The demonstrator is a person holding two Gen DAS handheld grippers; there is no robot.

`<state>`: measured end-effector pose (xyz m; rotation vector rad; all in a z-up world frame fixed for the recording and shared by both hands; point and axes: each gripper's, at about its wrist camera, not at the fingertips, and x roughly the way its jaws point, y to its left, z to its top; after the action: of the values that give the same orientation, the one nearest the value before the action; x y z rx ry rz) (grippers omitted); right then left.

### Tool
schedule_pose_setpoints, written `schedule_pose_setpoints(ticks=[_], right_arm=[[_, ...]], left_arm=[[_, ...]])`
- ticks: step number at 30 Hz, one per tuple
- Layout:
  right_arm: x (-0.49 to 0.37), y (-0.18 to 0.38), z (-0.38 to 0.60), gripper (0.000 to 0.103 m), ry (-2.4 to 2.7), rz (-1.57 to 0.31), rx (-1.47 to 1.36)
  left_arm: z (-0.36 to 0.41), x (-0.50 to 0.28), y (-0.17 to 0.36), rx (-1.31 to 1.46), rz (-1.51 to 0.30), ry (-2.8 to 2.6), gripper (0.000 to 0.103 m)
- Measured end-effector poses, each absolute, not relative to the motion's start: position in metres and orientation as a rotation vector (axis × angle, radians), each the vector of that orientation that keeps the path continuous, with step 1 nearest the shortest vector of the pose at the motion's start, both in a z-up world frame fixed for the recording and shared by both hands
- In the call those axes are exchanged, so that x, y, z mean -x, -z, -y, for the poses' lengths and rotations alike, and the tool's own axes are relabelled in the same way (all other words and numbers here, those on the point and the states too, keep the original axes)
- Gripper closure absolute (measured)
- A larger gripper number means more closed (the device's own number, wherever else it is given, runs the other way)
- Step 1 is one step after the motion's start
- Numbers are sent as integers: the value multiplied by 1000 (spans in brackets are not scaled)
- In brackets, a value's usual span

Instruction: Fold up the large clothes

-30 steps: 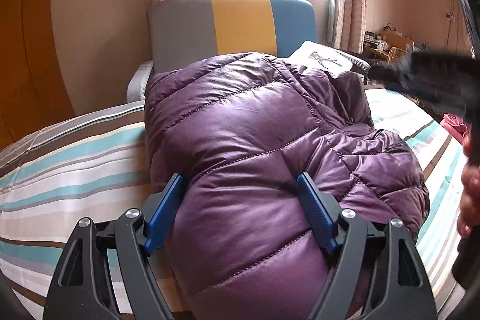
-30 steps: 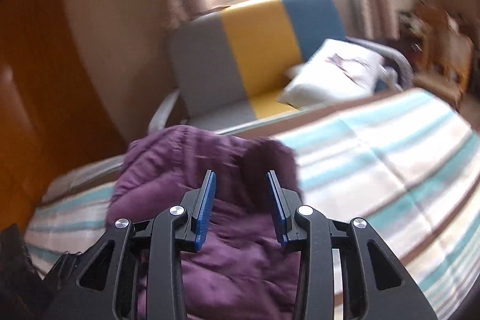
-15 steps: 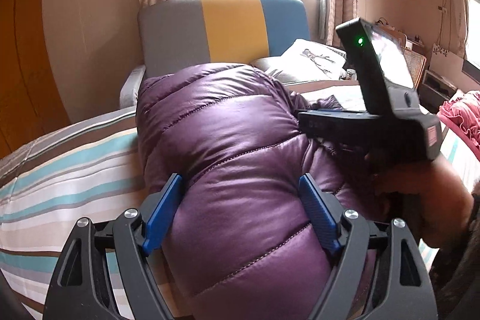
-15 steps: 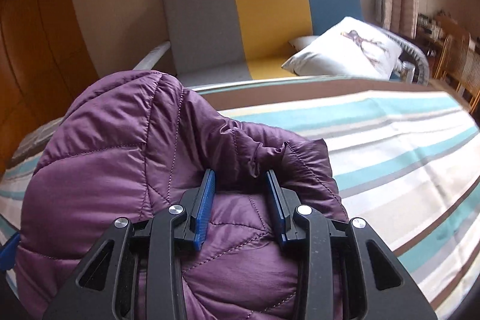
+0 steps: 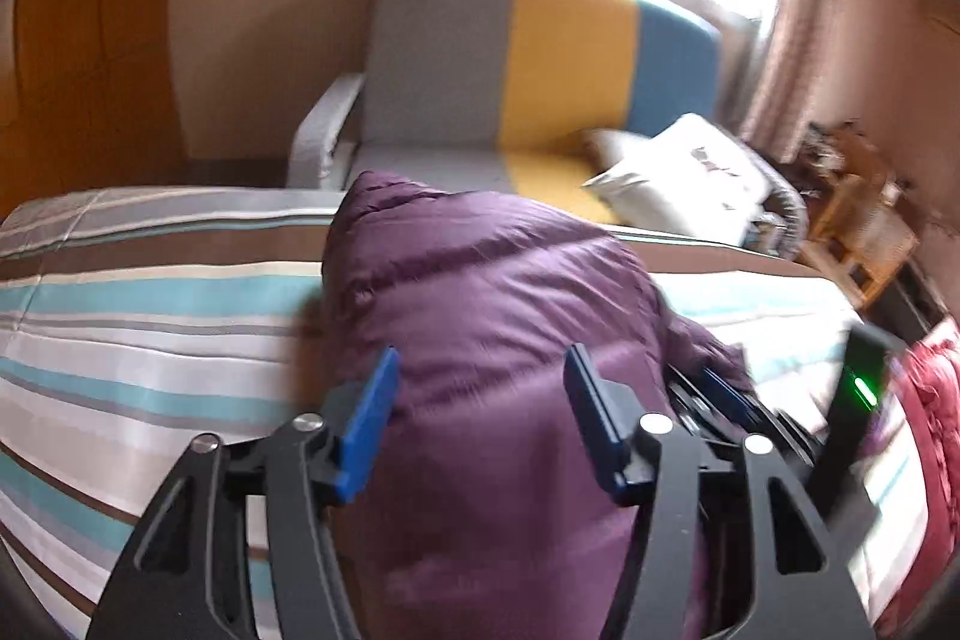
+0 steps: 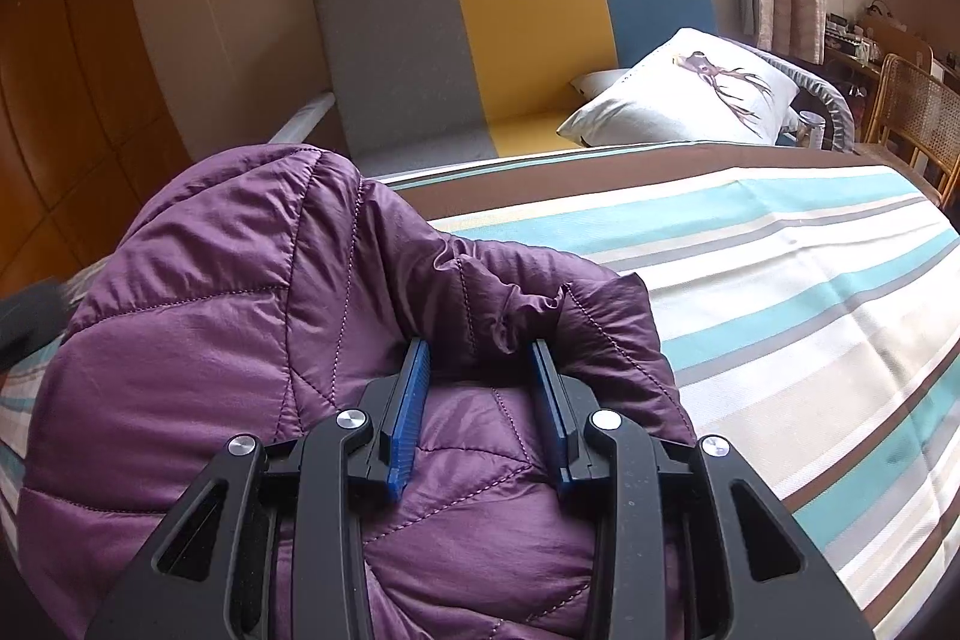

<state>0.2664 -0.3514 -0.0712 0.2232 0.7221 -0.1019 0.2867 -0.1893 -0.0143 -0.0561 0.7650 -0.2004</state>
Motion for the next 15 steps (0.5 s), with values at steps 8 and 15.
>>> schedule_pose_setpoints(ticks=[8,15], right_arm=[[-267,72,348,70,110,-735,-204],[-272,76,348,70,111,-748,-209]], left_arm=[[191,-323,64,2,-828,96,42],[189,-332,78,16,-856,109,42]])
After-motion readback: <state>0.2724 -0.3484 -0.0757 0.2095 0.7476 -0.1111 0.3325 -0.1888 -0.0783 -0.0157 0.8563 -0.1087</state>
